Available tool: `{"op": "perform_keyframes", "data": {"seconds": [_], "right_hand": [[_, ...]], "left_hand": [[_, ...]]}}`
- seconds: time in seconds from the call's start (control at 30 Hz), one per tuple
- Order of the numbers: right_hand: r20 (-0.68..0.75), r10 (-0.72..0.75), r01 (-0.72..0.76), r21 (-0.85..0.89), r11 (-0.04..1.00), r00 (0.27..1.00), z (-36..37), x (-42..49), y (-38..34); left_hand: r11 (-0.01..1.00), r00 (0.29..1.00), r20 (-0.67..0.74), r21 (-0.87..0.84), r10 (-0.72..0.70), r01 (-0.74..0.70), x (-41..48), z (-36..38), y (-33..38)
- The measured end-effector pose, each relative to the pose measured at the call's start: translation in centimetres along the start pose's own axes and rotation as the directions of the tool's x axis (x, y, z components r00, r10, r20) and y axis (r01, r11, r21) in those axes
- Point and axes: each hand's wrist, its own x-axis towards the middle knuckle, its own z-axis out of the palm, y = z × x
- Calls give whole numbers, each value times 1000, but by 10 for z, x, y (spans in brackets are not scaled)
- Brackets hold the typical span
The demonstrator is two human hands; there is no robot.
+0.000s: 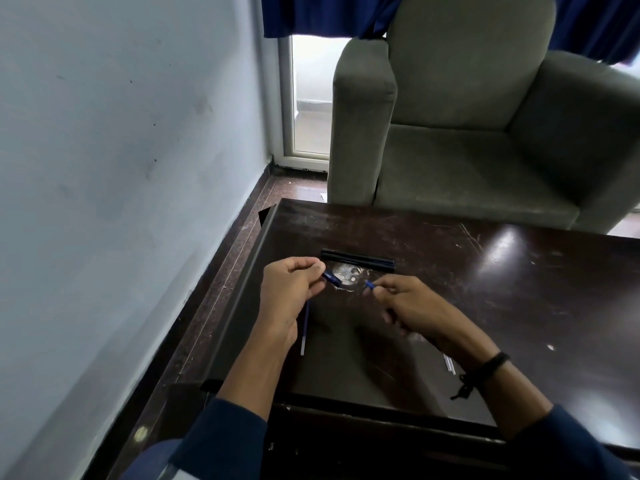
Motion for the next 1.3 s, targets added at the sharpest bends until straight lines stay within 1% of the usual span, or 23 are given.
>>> {"op": "perform_keyframes", "data": {"seconds": [0.07, 0.13, 0.17, 0.23, 0.27, 0.33, 0.4, 0.47, 0.53, 0.57, 0.63, 0.67, 0.73, 0.77, 0.83, 0.9, 0.93, 1.0, 1.07, 1.1, 1.13, 1.23, 1.3], "right_hand": [[-95, 19, -1, 185, 983, 995, -7, -5, 3], [-149, 35, 20, 348, 937, 988, -10, -7, 3], [-157, 42, 26, 403, 915, 987, -10, -6, 4], [-148, 55, 23, 480, 877, 987, -10, -3, 4], [-139, 68, 15, 524, 852, 988, -10, -1, 4], [-135, 101, 2, 608, 794, 986, -11, 1, 4], [-156, 124, 12, 666, 746, 980, -12, 2, 4], [-188, 150, 39, 737, 674, 971, -14, 4, 5], [-216, 187, 75, 821, 567, 958, -15, 5, 6], [-223, 203, 94, 858, 505, 953, -14, 4, 6], [-221, 220, 122, 912, 391, 950, -12, 3, 5], [-212, 222, 126, 929, 347, 952, -9, 2, 5], [-192, 218, 124, 949, 291, 957, -3, 3, 5], [-186, 213, 125, 955, 270, 959, 0, 3, 5], [-182, 206, 130, 961, 243, 961, 7, 3, 3], [-173, 182, 121, 956, 266, 968, 13, 2, 0], [-167, 160, 111, 943, 313, 973, 15, 2, -1], [-164, 96, 101, 877, 471, 982, 19, 2, -2], [-179, 16, 121, 727, 676, 984, 22, 2, -2], [-175, -22, 130, 637, 760, 984, 23, 2, -2], [-164, -49, 134, 562, 816, 985, 23, 1, -4], [-128, -95, 143, 448, 883, 987, 23, -1, -5], [-207, -149, 209, 303, 930, 967, 24, -1, -4]], "left_hand": [[987, 995, 97, 163, -24, 8, -1, 2, -4], [933, 977, 201, 360, -66, -11, -8, 10, -9], [883, 971, 227, 468, -71, -44, -11, 15, -11], [710, 964, 256, 691, -68, -133, -16, 23, -16], [635, 961, 265, 756, -75, -159, -19, 26, -17], [578, 952, 290, 795, -94, -185, -23, 30, -20], [567, 948, 305, 798, -90, -204, -26, 32, -20], [569, 949, 313, 787, -35, -238, -27, 34, -19], [616, 955, 295, 747, 33, -252, -24, 34, -19], [692, 960, 275, 684, 47, -230, -22, 33, -19], [898, 973, 231, 431, -10, -94, -22, 31, -18], [960, 973, 227, 279, -50, -16, -22, 31, -16], [996, 963, 251, 21, -93, 91, -25, 28, -10], [986, 956, 275, -99, -103, 135, -26, 27, -8], [916, 936, 331, -325, -121, 233, -27, 24, -4], [857, 938, 330, -446, -110, 258, -25, 21, -2], [857, 945, 311, -455, -100, 240, -23, 21, -1], [888, 967, 247, -426, -67, 171, -22, 23, -1], [916, 981, 187, -385, -45, 115, -20, 25, -3], [925, 985, 171, -367, -35, 97, -20, 24, -3], [934, 987, 158, -348, -25, 80, -20, 23, -3], [951, 991, 133, -305, -4, 44, -20, 19, -1], [953, 993, 119, -299, -10, 45, -20, 20, -2]]}}
